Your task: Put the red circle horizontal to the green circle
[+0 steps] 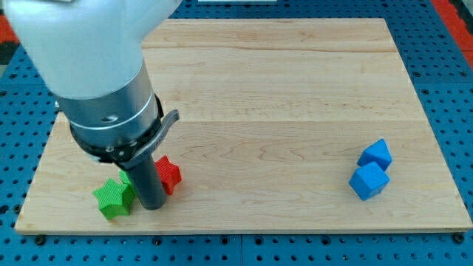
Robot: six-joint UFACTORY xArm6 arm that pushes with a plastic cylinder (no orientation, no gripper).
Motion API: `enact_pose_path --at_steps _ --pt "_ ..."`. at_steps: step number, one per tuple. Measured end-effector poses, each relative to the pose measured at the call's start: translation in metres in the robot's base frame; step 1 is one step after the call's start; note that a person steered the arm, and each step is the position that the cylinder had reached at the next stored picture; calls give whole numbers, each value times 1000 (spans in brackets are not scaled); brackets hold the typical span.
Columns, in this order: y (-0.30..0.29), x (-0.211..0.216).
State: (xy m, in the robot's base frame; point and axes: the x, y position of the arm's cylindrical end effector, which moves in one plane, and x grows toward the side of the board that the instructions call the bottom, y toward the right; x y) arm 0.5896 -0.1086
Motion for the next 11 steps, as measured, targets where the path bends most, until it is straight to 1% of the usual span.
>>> enact_pose_path --at_steps 1,2,3,4,5,6,7,8,10,11 --pt "17 29" --pt "-34 25" --pt "-37 -25" --pt "-42 -29" --pt "-42 -11" --pt "-52 -11" --pt "-62 -51" --pt "-62 -64" --pt "-62 -66" --pt "-74 -87"
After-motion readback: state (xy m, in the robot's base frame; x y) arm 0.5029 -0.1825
